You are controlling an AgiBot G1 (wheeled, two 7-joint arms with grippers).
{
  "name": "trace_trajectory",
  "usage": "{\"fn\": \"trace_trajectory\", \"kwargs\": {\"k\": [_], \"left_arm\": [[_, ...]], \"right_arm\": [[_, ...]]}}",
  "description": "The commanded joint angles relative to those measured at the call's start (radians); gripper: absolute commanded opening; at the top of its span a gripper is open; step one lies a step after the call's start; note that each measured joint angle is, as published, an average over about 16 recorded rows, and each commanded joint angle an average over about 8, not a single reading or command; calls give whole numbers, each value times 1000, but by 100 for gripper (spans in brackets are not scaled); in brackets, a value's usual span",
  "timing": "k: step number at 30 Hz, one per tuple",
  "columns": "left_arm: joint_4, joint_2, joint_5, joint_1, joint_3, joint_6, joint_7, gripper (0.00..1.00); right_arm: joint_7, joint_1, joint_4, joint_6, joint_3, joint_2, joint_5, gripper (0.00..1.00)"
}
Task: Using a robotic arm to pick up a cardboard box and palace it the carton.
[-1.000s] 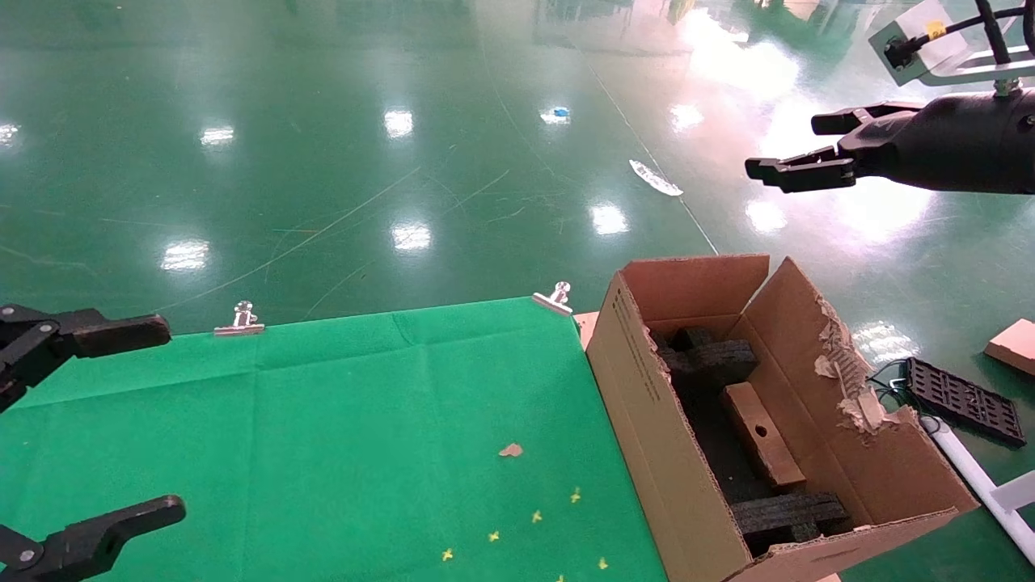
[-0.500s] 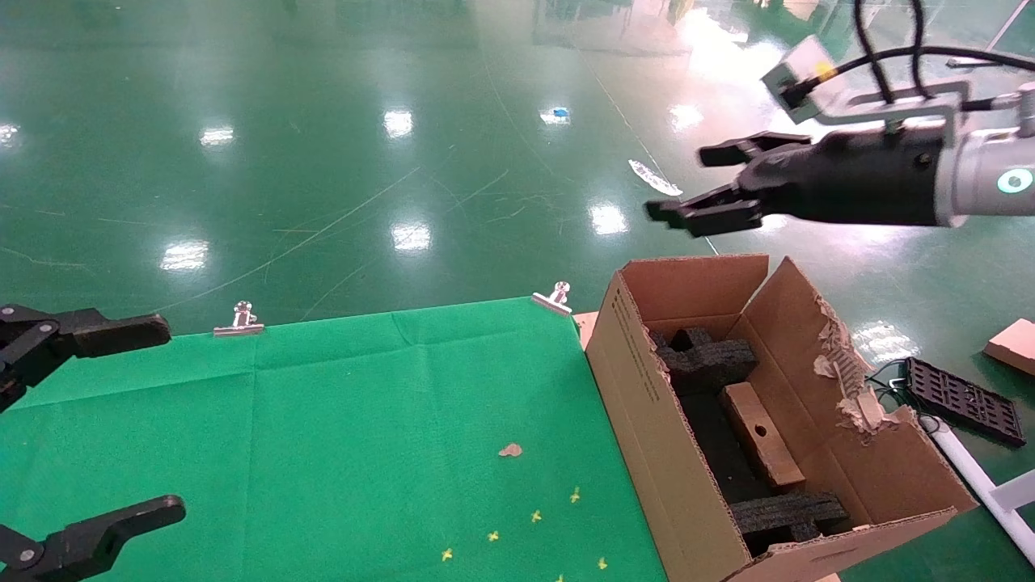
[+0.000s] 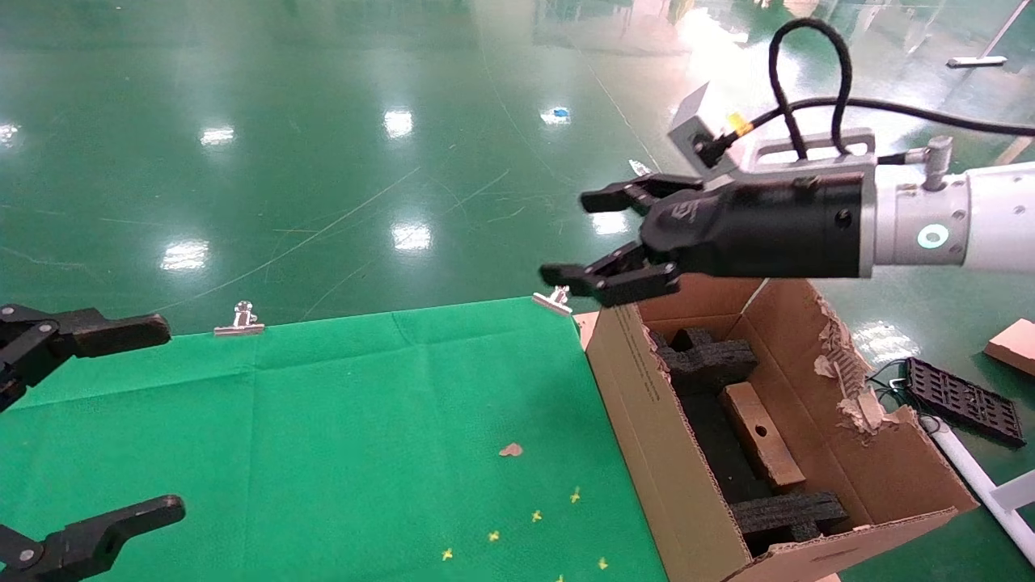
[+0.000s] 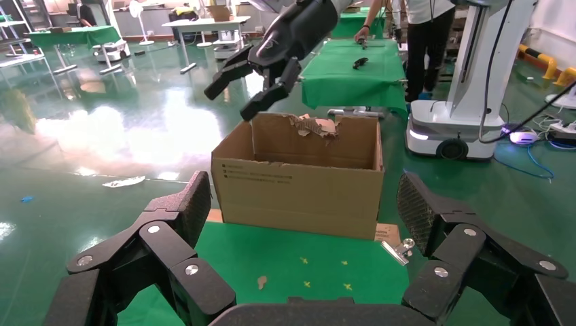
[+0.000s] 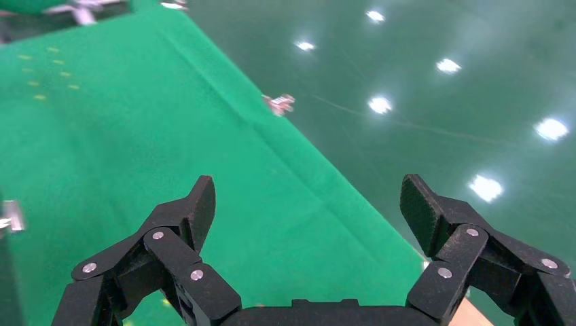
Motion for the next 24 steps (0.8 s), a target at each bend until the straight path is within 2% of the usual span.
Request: {"fn": "trace_trajectory", "kwargs": {"k": [1, 24], "left_arm": [[0, 0, 0, 0, 0, 0, 0, 100], [0, 0, -1, 0, 1, 0, 0, 100]], "right_arm": [[-17, -35, 9, -19, 37, -10, 16, 100], [-207, -434, 114, -232, 462, -127, 198, 100]]}}
